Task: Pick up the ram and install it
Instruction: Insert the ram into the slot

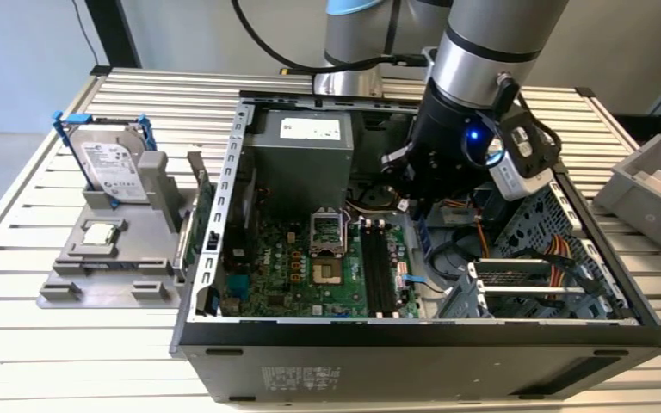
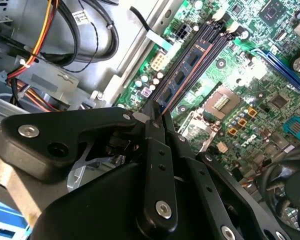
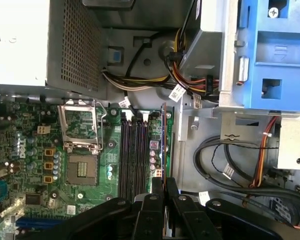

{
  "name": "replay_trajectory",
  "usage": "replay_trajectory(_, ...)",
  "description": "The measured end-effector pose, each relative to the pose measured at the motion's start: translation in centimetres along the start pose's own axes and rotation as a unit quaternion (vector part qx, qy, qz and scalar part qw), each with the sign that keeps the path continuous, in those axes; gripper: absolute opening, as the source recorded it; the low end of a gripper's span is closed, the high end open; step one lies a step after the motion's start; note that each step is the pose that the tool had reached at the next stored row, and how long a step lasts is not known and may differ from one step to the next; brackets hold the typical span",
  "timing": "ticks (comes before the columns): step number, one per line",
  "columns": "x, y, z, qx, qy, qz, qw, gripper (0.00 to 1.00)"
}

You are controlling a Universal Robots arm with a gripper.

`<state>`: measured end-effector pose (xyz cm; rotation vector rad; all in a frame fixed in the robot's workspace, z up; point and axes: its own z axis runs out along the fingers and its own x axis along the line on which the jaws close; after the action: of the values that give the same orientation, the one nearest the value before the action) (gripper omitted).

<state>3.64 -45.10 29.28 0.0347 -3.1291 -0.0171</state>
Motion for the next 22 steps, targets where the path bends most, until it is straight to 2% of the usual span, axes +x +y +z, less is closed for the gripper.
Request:
replay_trajectory(6,-0.01,0.0,0.48,-0.0001,0.0,0.0,1.0,0.0)
replay_trajectory(13,0.05,-0.02,1.73,-0.0001,0.0,0.001,1.0,0.0)
replay_trajectory(22,0.59,-0.02,3.29,0.0007,0.0,0.001,1.0,0.0)
